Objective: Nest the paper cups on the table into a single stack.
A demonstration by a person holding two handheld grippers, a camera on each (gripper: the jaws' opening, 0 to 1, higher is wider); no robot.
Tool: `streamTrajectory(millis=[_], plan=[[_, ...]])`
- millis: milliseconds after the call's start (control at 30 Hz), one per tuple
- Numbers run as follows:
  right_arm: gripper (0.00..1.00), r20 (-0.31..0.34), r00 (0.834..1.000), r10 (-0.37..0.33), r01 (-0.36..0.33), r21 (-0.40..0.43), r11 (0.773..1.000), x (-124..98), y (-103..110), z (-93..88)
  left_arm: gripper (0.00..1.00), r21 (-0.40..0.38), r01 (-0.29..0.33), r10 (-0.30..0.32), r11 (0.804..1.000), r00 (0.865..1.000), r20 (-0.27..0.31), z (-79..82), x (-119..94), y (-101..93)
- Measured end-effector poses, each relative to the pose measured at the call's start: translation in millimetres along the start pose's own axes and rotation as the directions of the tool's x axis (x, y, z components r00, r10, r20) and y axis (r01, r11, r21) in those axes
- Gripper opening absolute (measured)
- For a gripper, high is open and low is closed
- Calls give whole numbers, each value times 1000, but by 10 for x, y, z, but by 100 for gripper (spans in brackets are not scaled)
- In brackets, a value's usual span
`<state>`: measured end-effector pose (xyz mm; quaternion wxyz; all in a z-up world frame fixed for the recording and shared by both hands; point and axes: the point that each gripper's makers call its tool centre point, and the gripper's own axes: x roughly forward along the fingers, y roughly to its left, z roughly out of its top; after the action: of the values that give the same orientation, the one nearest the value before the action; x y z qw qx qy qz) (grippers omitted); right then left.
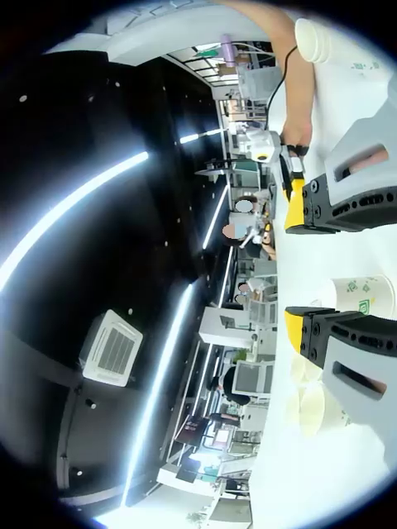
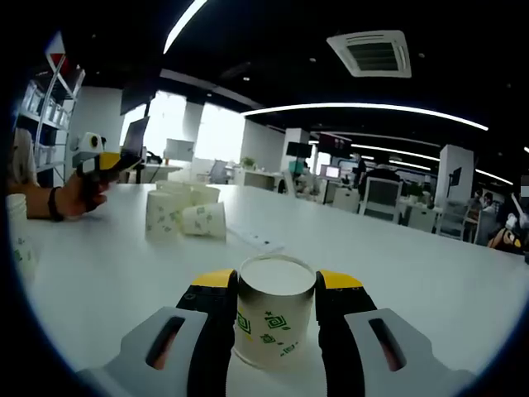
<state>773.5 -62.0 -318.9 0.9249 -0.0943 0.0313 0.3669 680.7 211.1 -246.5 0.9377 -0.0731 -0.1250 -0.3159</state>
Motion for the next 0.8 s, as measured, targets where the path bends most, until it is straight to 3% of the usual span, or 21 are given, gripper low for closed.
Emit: streamTrajectory(millis=[67, 167, 233, 333, 433, 467, 567, 667, 800], plan=[[40, 3, 1000, 1, -1, -2, 1000, -4, -1, -3, 37, -1, 2, -2, 1000, 1000, 2, 6, 5, 0], [54, 14, 999, 39, -40, 40, 998, 6, 69, -6, 37, 2, 3, -3, 1000, 1000, 4, 9, 10, -2], [56, 18, 1000, 23, -24, 30, 999, -24, 36, 38, 37, 5, 4, -4, 1000, 1000, 2, 4, 24, 15], [58, 86, 996, 6, -8, 24, 1000, -102, 105, 357, 37, 13, 5, -5, 1000, 1000, 3, 12, 19, -10], [58, 136, 990, 30, -19, -80, 997, -118, 416, 761, 37, 22, 7, -7, 1000, 1000, 8, 31, -15, -138], [58, 139, 989, 45, -33, -91, 995, -88, 497, 820, 37, 26, 7, -8, 1000, 1000, 9, 35, -27, -183], [58, 69, 988, 138, -129, -119, 985, 147, 898, 873, 37, 35, 9, -9, 999, 1000, 5, 27, -38, -218], [59, 55, 976, 213, -206, -105, 973, 485, 1230, 886, 37, 54, 4, -4, 999, 1000, 2, 36, -36, -121], [62, -17, 976, 218, -218, -147, 965, 969, 1411, 681, 35, 95, -18, 19, 995, 1000, -3, 45, -55, -55]])
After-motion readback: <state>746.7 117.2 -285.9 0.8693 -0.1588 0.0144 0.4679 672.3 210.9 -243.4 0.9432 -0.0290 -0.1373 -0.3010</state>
